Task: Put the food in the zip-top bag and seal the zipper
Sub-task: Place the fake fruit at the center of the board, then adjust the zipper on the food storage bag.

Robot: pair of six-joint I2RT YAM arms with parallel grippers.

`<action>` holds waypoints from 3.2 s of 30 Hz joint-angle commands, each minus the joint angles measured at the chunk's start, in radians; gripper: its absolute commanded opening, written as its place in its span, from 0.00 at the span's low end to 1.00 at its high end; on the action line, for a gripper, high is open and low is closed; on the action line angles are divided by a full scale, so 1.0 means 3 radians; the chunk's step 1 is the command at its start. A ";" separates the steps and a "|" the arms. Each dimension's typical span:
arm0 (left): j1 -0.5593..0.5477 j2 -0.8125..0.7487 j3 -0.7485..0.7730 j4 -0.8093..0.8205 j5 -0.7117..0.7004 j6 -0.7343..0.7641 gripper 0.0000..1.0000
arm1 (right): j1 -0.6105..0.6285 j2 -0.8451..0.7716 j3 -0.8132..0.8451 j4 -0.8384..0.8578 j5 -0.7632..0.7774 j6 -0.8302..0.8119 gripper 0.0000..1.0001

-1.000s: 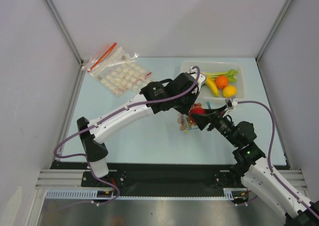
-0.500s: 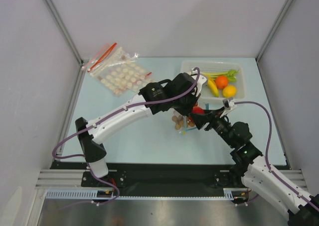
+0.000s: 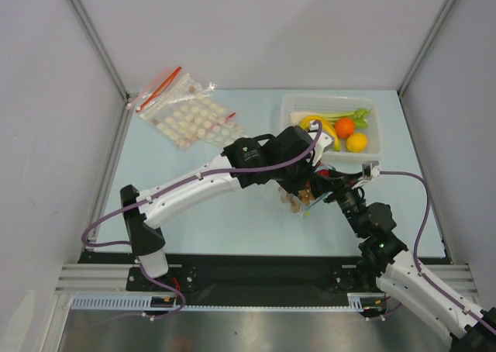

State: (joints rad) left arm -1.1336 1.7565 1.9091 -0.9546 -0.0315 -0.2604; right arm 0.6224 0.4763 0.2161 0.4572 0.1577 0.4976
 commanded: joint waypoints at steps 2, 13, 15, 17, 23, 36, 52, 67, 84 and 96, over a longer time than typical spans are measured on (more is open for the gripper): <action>-0.0148 -0.0215 0.0018 -0.0050 0.0064 0.0096 0.00 | 0.0042 0.0074 0.0001 0.0327 0.0318 -0.0012 0.06; -0.0194 -0.0358 -0.0135 0.0221 0.0116 0.0147 0.00 | 0.0420 0.0370 0.0143 0.0230 0.0757 -0.0319 0.10; -0.0189 -0.0429 -0.0222 0.0415 0.0008 0.0116 0.00 | 0.0456 0.0529 0.0225 0.0113 0.0839 -0.0324 0.16; -0.0164 -0.0481 -0.0258 0.0502 0.0048 0.0055 0.00 | 0.0462 0.0606 0.0292 -0.0065 0.0850 -0.0319 0.20; 0.0127 -0.0644 -0.0559 0.0916 0.0405 -0.0190 0.00 | 0.0462 0.0575 0.0537 -0.0583 0.0783 -0.0350 0.57; 0.0649 -0.0675 -0.1317 0.1556 0.1000 -0.0334 0.00 | 0.0467 0.0560 0.0660 -0.0798 0.0630 -0.0375 0.89; 0.0807 -0.0639 -0.1572 0.1806 0.1178 -0.0431 0.01 | 0.0467 0.0248 0.0768 -0.1130 0.0640 -0.0452 0.74; 0.1027 -0.1023 -0.2078 0.2098 0.1117 -0.0518 0.00 | 0.0288 0.0458 0.0783 -0.1197 0.0518 -0.0278 0.56; 0.1176 -0.1273 -0.2309 0.2216 0.1174 -0.0584 0.00 | 0.0262 0.0887 0.0762 -0.0962 0.0124 -0.0258 0.31; 0.1268 -0.1488 -0.2493 0.2415 0.1117 -0.0676 0.00 | 0.0262 0.1250 0.0814 -0.0926 0.0078 -0.0145 0.31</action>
State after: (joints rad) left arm -0.7647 1.3613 1.1736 -0.3061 0.3008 -0.4416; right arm 0.7044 0.8368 0.4110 0.1276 0.1982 0.4377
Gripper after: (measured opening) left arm 0.009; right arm 0.308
